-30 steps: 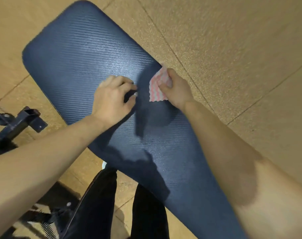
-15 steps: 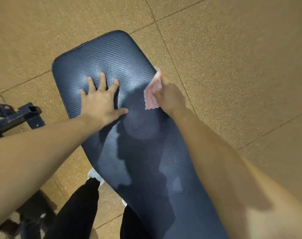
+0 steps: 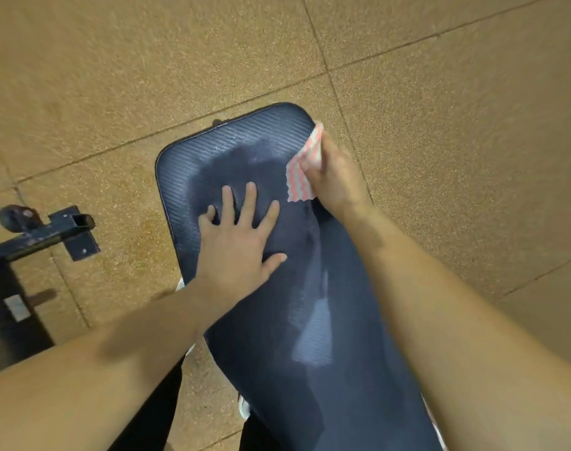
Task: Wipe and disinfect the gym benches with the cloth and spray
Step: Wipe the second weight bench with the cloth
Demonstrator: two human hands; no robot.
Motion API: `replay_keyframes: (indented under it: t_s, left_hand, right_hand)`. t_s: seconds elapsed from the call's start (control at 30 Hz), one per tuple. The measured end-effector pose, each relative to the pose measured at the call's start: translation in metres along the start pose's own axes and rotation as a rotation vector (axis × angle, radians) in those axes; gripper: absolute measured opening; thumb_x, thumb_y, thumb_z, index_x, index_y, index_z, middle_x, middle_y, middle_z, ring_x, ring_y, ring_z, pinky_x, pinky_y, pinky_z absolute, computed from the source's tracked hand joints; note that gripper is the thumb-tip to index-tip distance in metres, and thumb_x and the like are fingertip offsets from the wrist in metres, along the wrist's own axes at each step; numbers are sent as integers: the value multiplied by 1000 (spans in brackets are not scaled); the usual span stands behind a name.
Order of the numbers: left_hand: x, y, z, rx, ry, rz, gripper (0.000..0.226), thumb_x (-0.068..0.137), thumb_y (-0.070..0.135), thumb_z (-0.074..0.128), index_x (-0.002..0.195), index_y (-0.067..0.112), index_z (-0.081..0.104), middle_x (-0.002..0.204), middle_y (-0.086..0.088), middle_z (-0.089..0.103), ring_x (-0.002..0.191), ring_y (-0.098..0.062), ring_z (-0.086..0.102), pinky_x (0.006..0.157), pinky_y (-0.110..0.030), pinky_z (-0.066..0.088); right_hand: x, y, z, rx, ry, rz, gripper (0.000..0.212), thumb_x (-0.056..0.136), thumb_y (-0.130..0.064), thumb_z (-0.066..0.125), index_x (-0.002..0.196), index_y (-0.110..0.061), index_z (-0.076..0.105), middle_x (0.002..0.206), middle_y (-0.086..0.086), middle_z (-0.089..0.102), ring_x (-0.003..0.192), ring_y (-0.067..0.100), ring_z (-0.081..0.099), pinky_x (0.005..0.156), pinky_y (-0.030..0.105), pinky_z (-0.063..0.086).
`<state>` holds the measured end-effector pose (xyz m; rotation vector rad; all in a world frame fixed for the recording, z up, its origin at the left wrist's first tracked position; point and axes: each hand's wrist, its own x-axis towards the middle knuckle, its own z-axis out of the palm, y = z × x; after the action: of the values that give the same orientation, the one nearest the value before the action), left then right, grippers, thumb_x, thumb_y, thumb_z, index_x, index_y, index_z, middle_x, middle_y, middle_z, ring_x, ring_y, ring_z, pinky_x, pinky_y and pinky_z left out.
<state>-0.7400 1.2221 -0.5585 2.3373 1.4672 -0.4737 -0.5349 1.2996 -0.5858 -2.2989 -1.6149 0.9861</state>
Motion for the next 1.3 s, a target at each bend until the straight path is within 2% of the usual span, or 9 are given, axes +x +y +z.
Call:
replay_keyframes:
  t_s: [0.3,0.47,0.6,0.73,0.87,0.97,1.1,1.2,1.3]
  left_hand:
    - [3,-80,2,-287,125,350,55,84,46,61,134,26,69,155,1,52,145,-21,47,100,-44,42]
    - [21,-112,-20,-466,257,118,41,84,38,63,120,23,76,138,1,67,123,-28,62,101,-48,39]
    - [23,-136,-24,-523,245,-147,55,83,43,70,134,21,65,147,-5,55,130,-36,50,103,-54,43]
    - [21,-146,-24,-749,208,-220,52,80,31,85,128,22,68,149,2,54,133,-26,54,104,-50,50]
    - [18,-162,-23,-1080,233,-365,23,81,19,74,102,27,73,131,11,68,113,-14,67,102,-44,55]
    - [4,-178,-12,-1087,243,-501,24,83,12,65,94,32,69,109,15,71,101,-13,67,98,-45,56]
    - [-3,-195,-7,-1132,267,-590,20,89,15,65,98,33,69,104,13,70,102,-16,67,94,-46,57]
    - [4,-196,-18,-1009,295,-487,19,96,18,63,112,26,69,113,9,69,109,-9,59,95,-36,49]
    - [22,-186,-31,-881,257,-301,33,102,28,58,133,22,64,137,3,64,129,-17,54,107,-37,43]
  right_hand:
    - [41,-42,5,-22,5,-102,61,100,-34,57,155,-38,32,134,2,50,119,23,53,101,38,44]
    - [54,-74,9,-169,-41,-144,40,104,-36,49,144,-41,50,142,-9,45,125,21,40,101,41,36]
    - [55,-99,18,-282,-115,-242,29,103,-39,49,129,-40,62,126,-13,54,133,23,34,113,55,16]
    - [43,-131,39,-276,-181,-351,25,100,-39,50,121,-39,65,111,-15,56,133,19,42,120,59,-4]
    - [24,-147,59,-195,-209,-432,27,99,-34,53,124,-35,65,113,-14,60,128,16,42,119,54,-10]
    - [16,-151,68,-240,-221,-500,38,97,-31,55,134,-39,59,126,-15,59,131,15,40,119,57,-7]
    - [-4,-161,78,-342,-312,-630,54,96,-20,58,145,-42,49,153,-13,46,149,22,27,119,60,-2]
    - [-28,-160,86,-411,-315,-795,57,92,-11,64,144,-32,54,161,-6,38,154,30,21,121,64,10]
    - [-51,-137,84,-158,-149,-768,54,86,-2,71,138,-14,61,154,13,47,146,37,37,115,59,32]
